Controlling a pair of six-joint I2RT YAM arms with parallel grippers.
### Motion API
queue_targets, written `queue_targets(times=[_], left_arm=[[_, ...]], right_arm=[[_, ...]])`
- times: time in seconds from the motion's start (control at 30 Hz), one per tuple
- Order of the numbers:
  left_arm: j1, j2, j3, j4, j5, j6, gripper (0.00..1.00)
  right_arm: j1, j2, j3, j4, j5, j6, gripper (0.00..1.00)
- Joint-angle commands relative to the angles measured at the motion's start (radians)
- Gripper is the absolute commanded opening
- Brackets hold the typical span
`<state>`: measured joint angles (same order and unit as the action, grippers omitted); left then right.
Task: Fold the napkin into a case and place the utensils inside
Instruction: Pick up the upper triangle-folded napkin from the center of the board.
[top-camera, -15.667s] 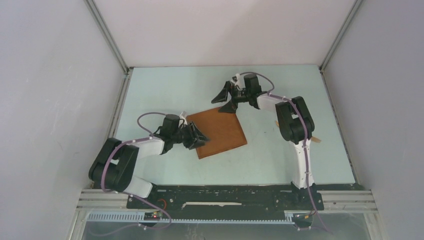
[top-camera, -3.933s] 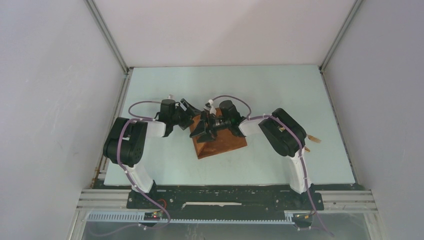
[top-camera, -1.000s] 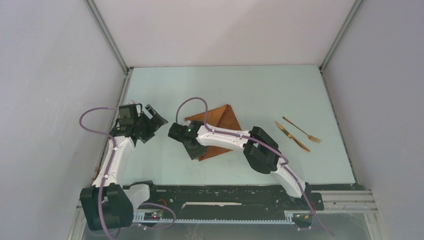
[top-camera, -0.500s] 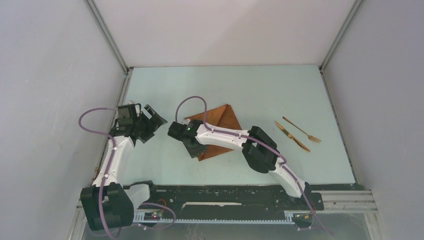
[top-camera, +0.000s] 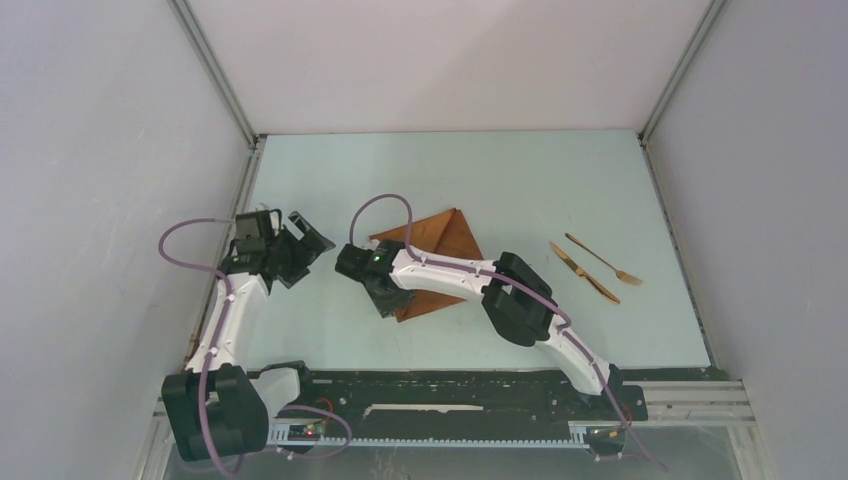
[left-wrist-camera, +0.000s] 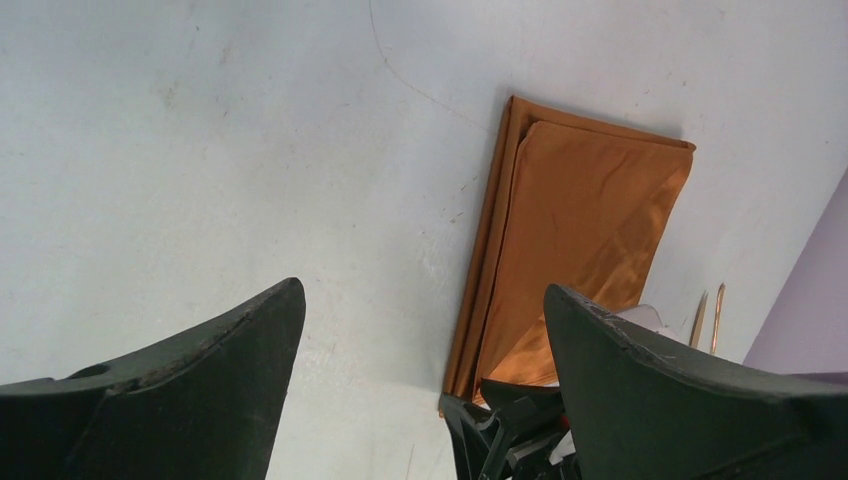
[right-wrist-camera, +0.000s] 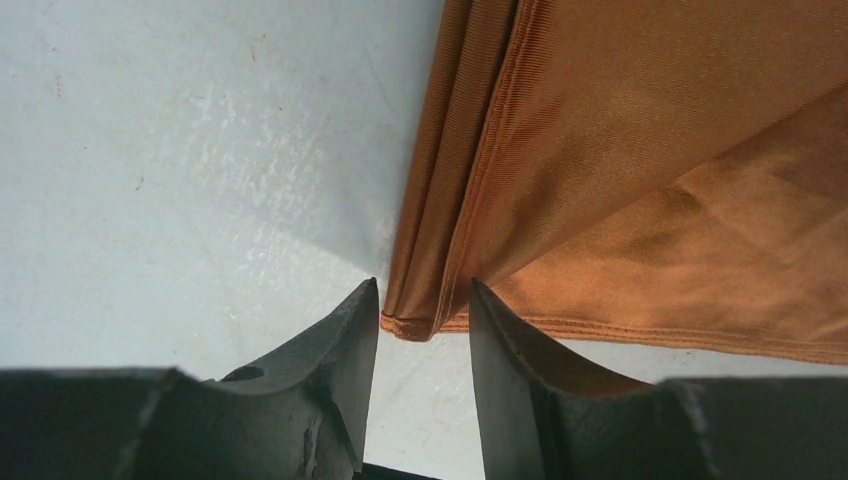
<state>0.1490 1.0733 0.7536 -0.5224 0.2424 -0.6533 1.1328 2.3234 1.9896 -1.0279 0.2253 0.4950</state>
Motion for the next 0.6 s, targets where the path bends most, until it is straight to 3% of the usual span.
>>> queue_targets(times=[0.0,0.57], left_arm=[[0.013,-0.004,-0.011,0.025,0.018,0.021,0.96],[0.026,-0.007,-0.017,0.025,0.024,0.023,0.97]], right_arm=[[-0.003,0.026,0.027,0.012,-0.009,-0.018,0.46],[-0.031,0.065,-0.124,0.11,-0.109,-0.016,0.47]])
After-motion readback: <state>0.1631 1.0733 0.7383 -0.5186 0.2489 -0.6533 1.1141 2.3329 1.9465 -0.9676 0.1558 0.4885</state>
